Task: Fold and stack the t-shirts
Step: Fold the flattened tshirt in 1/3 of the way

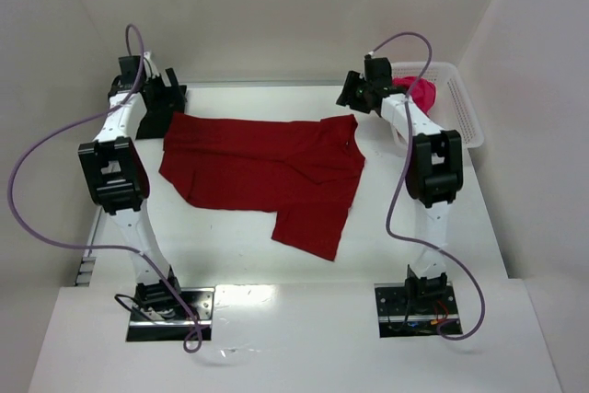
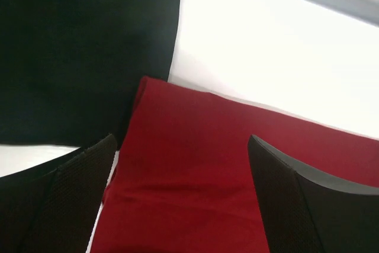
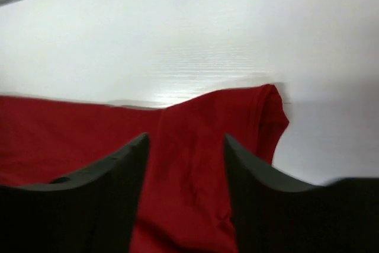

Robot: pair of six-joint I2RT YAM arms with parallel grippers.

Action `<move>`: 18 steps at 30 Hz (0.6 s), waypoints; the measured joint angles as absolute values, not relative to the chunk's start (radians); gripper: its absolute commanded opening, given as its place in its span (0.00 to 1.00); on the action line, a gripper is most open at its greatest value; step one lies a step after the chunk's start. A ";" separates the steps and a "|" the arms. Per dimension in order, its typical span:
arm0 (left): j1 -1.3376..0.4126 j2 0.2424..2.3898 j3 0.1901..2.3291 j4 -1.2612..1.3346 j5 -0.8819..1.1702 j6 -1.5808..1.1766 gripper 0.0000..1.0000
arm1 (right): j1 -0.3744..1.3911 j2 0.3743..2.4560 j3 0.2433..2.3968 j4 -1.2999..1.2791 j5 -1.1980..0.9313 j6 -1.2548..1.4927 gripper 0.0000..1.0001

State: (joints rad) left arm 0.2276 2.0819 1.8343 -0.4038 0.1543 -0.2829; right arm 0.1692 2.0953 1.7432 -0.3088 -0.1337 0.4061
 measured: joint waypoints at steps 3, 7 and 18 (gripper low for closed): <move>0.215 2.154 1.860 -0.413 0.154 -0.271 0.99 | 0.181 2.191 1.825 -0.328 -0.116 0.388 0.77; 0.201 2.198 1.862 -0.426 0.126 -0.261 0.98 | 0.197 2.252 1.871 -0.383 -0.073 0.364 0.77; 0.189 2.247 1.898 -0.448 0.064 -0.236 0.90 | 0.211 2.327 1.964 -0.490 0.077 0.295 0.65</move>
